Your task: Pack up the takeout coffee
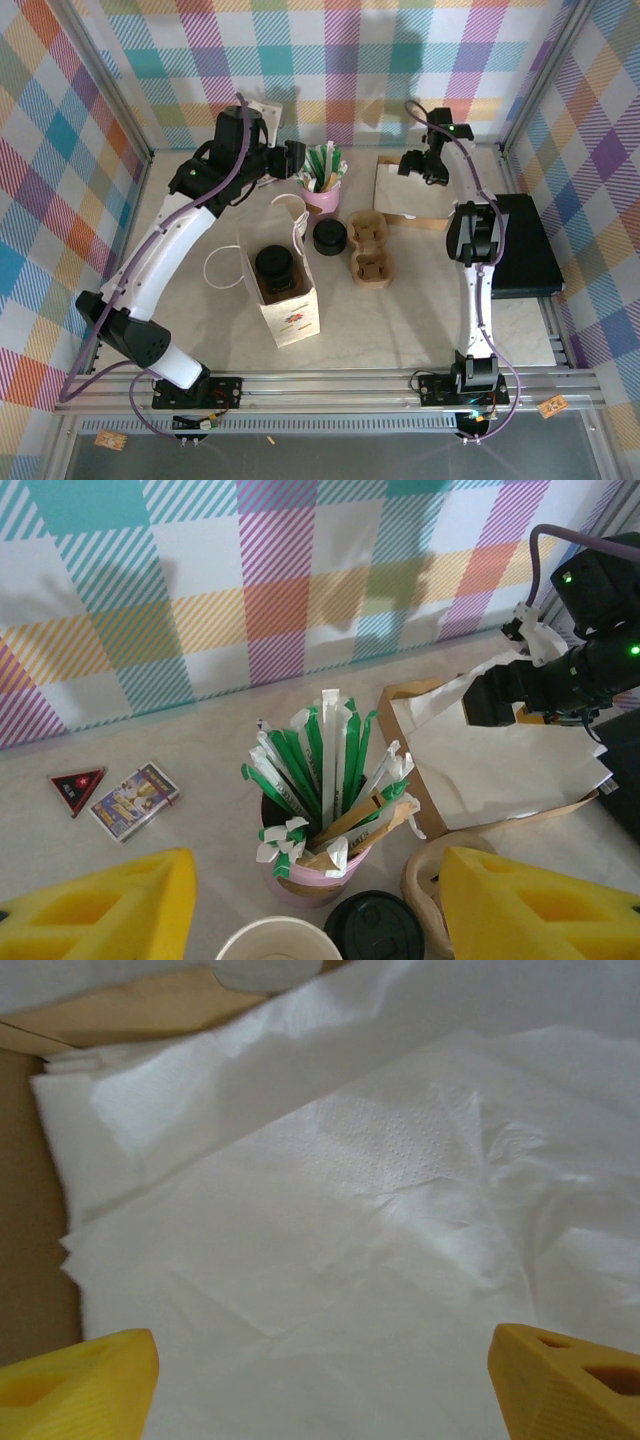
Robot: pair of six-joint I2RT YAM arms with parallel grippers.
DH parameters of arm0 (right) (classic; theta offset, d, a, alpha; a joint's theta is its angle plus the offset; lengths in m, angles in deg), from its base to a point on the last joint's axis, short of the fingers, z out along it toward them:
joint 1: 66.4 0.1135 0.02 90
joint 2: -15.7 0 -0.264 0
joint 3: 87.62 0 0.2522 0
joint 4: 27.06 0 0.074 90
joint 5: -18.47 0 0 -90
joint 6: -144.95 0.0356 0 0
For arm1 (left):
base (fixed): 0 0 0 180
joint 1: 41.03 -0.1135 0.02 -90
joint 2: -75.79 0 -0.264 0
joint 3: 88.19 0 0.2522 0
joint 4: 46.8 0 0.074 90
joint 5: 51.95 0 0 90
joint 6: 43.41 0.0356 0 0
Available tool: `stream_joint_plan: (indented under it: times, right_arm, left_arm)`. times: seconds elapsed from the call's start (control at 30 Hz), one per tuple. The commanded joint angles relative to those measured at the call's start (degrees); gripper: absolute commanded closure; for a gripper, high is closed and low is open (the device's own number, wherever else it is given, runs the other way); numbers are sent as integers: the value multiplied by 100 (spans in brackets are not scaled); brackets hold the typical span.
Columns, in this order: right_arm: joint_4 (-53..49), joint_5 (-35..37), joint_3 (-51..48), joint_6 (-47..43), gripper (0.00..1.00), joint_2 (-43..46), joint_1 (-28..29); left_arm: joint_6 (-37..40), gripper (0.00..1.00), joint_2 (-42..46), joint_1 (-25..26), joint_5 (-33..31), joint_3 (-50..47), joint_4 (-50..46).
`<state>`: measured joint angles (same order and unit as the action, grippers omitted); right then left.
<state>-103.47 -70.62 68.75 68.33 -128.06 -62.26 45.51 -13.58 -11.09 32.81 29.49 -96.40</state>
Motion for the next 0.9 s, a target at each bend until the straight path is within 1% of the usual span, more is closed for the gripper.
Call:
stream_joint_plan:
  times: [0.0, 0.17, 0.47, 0.57, 0.73, 0.83, 0.87]
  right_arm:
    - [-116, -155, 130, -97, 15, -164, 36]
    - [-96, -354, 118, 58, 18, -308, 60]
    - [-332, 40, 164, 0, 24, -563, 183]
    - [-428, 154, 164, -70, 27, -623, 201]
    - [-533, 212, 174, -134, 48, -619, 210]
    - [-526, 221, 175, -169, 58, -580, 208]
    - [-525, 240, 184, -179, 60, -565, 210]
  left_arm:
    - [-42, 35, -129, 39, -52, 276, -44]
    - [41, 35, -157, 39, -52, 331, -90]
    - [123, 34, -134, 32, -68, 322, -185]
    - [158, 34, -93, 32, -83, 274, -187]
    - [179, 34, -16, 39, -94, 183, -163]
    - [204, 34, 5, 35, -74, 159, -154]
    - [203, 34, 15, 39, -61, 164, -159]
